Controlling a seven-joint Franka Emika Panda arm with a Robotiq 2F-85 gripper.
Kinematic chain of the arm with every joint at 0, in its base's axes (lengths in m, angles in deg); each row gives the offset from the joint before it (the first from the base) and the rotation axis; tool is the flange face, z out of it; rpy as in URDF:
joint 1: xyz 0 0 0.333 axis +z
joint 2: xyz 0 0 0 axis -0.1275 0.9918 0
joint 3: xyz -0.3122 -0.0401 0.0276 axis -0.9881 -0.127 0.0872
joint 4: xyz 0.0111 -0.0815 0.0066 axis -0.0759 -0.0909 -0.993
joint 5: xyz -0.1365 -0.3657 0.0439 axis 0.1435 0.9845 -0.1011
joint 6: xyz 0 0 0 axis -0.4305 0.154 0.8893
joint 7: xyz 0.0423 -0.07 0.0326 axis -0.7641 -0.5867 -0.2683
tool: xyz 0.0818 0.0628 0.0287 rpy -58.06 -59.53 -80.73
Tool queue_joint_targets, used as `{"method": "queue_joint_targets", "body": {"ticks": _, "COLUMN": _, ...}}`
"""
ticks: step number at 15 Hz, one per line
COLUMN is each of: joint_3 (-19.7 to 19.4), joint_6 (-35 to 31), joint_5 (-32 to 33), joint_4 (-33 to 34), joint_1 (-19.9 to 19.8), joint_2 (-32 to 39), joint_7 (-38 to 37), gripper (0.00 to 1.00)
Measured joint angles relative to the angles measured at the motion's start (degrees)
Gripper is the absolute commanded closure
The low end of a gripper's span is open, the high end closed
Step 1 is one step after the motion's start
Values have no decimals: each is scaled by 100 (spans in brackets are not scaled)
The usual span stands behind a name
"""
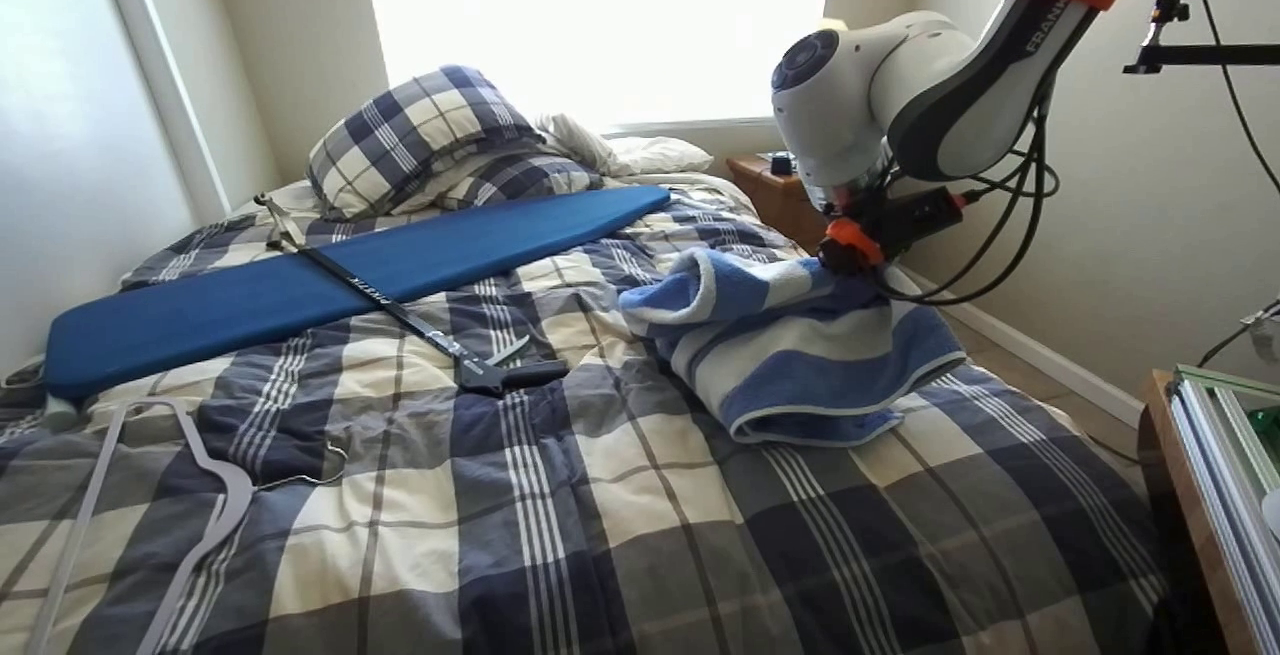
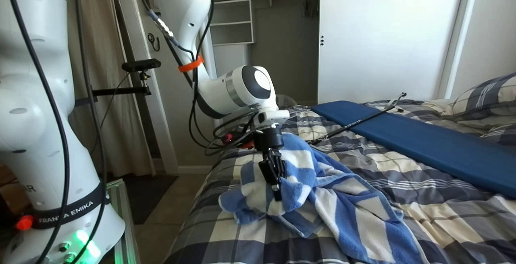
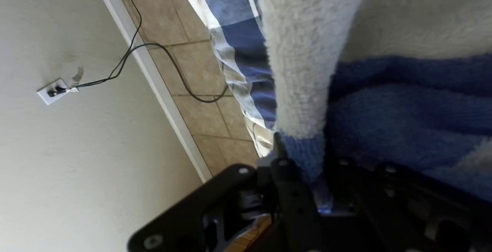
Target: Pull the blue and white towel to the left and then fold it
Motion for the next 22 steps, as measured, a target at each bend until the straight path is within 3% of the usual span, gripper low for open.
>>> {"method": "queue_joint_targets", "body": {"ticks": 4, "joint_3": 1, "joint_6": -22, "joint_5": 454, "joint_4": -6, "joint_1": 115, "joint_2": -44, "joint_7": -239, "gripper": 31}}
{"method": "queue_joint_targets", "body": {"ticks": 9, "joint_3": 260, "joint_6": -847, "joint_5": 763, "joint_4": -102, "joint_1": 228, "joint_2": -313, "joint_7": -71, "gripper": 1}}
{"method": "queue_joint_targets", "body": {"ticks": 16, "joint_3": 432, "joint_6": -2059, "joint_5": 572, "joint_4": -198, "joint_1": 167, "joint_2": -356, "joint_7": 1781, "gripper": 0}}
{"method": "queue_joint_targets", "body": {"ticks": 22, "joint_3": 582, "joint_6": -3129, "joint_5": -284, "joint_4": -197, "joint_1": -34, "joint_2": -285, "joint_7": 4087, "gripper": 0}}
